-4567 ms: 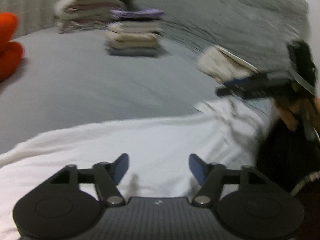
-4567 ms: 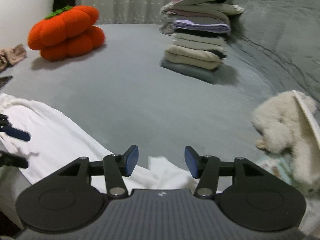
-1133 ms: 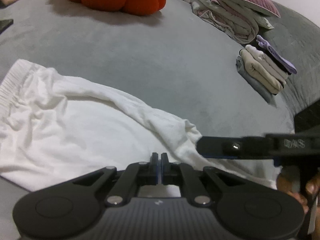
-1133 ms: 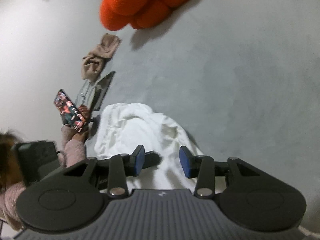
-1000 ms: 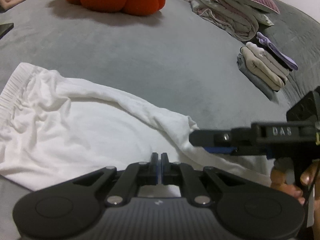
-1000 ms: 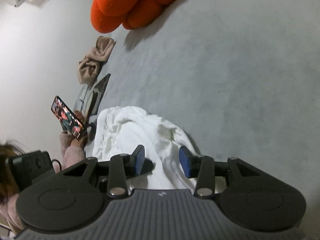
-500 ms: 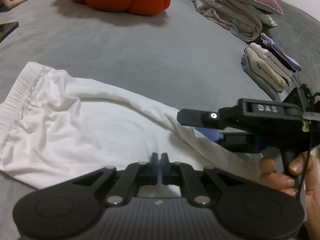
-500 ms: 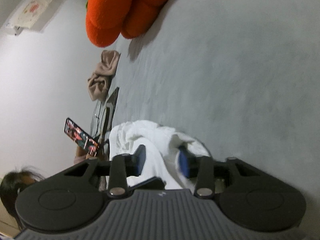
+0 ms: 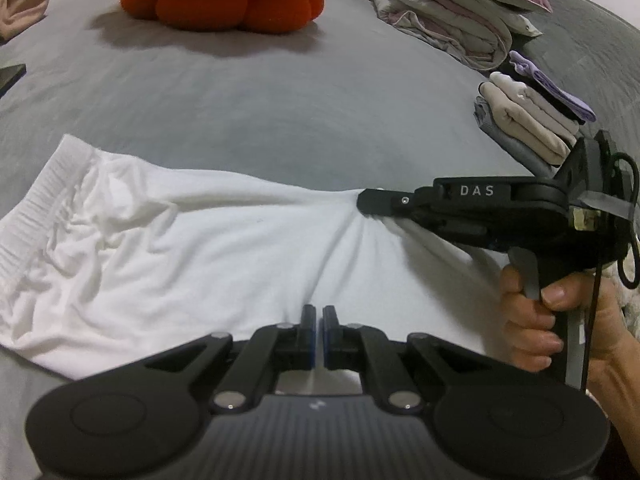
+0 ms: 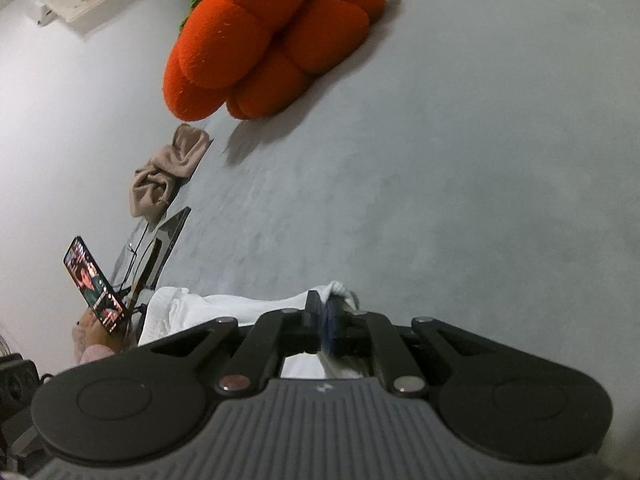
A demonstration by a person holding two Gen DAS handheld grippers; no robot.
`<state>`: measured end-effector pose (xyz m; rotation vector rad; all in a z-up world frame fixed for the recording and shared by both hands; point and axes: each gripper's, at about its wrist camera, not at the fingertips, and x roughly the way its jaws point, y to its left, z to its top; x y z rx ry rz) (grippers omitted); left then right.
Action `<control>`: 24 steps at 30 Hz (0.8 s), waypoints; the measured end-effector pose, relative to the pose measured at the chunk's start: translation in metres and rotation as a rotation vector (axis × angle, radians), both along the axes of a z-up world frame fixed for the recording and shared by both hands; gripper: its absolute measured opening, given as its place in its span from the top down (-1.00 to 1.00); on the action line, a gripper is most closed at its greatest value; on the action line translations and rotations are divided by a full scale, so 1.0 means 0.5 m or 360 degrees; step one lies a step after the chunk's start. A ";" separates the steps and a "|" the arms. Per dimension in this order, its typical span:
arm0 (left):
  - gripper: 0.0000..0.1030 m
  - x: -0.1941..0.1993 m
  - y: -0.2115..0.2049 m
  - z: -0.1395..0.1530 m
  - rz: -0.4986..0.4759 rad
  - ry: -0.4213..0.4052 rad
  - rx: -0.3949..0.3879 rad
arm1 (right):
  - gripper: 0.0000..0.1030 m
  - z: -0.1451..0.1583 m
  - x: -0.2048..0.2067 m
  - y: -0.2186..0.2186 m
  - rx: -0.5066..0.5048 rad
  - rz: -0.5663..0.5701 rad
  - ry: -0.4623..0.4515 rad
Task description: Fold clothes
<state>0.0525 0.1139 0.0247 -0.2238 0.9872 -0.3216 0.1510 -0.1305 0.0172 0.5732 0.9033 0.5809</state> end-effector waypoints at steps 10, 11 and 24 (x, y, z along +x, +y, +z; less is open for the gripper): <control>0.73 0.005 0.007 0.022 0.0036 -0.0044 -0.0005 | 0.27 0.043 -0.025 -0.056 0.0031 0.0028 -0.0002; 0.72 0.005 0.009 0.024 0.0037 -0.0051 -0.0004 | 0.18 0.048 -0.029 -0.065 0.0033 0.0017 -0.0013; 0.69 -0.027 0.128 0.063 0.0497 -0.0076 0.0027 | 0.18 0.117 -0.171 -0.074 -0.0325 0.0148 -0.0302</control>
